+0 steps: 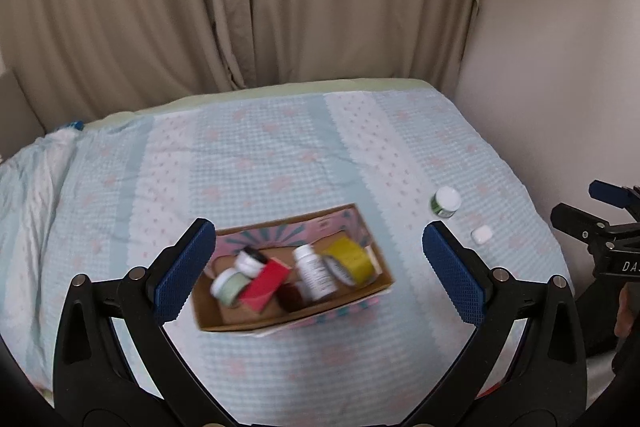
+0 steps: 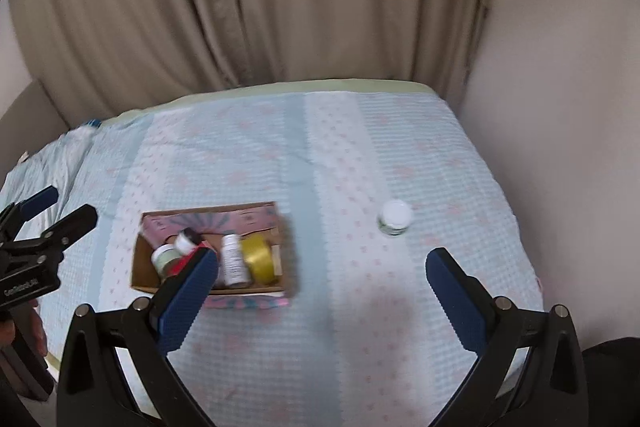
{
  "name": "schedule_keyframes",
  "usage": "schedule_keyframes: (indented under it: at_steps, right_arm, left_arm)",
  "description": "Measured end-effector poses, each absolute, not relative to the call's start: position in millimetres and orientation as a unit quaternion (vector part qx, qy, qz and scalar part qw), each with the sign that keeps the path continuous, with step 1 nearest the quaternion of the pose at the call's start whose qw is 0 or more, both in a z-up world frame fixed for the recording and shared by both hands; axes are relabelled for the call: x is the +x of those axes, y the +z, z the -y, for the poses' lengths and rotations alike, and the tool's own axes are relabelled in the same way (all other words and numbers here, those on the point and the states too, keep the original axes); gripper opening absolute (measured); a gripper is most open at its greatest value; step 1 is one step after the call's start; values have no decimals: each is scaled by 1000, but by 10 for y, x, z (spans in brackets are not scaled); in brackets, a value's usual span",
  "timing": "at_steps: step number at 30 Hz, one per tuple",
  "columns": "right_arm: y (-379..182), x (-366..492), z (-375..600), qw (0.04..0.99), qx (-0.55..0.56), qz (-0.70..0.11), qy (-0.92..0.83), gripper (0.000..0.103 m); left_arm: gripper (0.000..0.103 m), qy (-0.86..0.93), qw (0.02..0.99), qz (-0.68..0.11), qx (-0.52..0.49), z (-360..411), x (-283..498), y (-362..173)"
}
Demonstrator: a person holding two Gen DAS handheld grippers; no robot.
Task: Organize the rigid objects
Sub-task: 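Lift both tools out of the box toward the remaining items, then grasp the white-lidded green jar with left tool while right tool grasps white earbud case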
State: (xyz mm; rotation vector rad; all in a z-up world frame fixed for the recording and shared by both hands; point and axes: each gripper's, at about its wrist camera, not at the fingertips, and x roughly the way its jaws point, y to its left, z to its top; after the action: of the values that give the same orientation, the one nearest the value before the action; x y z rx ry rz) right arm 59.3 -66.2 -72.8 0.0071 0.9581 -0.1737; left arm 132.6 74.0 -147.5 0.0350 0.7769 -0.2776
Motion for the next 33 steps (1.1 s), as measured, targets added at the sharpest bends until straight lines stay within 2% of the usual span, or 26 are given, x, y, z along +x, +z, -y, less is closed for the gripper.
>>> schedule_keyframes:
  at_steps: [7, 13, 18, 27, 28, 33]
  right_arm:
    - [-716, 558, 1670, 886, 17, -457, -79, 103]
    - [-1060, 654, 2444, 877, 15, -474, -72, 103]
    - [-1577, 792, 2894, 859, 7, -507, -74, 103]
    - [-2889, 932, 3307, 836, 45, -543, -73, 103]
    - [-2989, 944, 3325, 835, 51, -542, -73, 102]
    - [-3519, 1008, 3333, 841, 36, -535, -73, 82]
  left_arm:
    - [103, -138, 911, -387, 12, 257, 1411, -1529]
    - [103, -144, 902, -407, 3, 1068, 1661, -1856]
    - [103, -155, 882, -445, 19, 1656, 1933, -2497]
    - [100, -208, 861, -458, 73, 2428, 2368, -3858]
    - [99, -214, 859, -459, 71, 2482, 2420, -4021]
    - [93, -237, 855, -455, 74, 2680, 2620, -4555]
